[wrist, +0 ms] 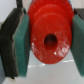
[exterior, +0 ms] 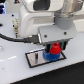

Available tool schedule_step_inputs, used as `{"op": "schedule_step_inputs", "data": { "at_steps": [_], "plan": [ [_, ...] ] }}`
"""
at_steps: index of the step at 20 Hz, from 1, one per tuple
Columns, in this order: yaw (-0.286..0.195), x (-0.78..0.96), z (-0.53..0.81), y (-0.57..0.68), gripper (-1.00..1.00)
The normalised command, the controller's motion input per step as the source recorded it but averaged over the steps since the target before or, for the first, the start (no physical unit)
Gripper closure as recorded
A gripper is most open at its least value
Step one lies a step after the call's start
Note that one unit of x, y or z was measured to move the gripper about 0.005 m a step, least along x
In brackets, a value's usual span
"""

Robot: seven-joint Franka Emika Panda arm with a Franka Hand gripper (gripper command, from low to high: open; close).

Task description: Insert the blue gear onto the right peg, followed by the red gear

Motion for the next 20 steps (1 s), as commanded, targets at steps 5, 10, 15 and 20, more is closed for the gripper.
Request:
{"op": "schedule_step_inputs", "data": {
  "at_steps": [5,10,15,20],
  "plan": [
    [0.0,0.0,0.23,0.02,1.0],
    [0.0,0.12,0.07,-0.03,1.0],
    [0.0,0.2,-0.08,-0.09,1.0],
    [0.0,0.21,-0.12,-0.09,1.0]
  ]
}}
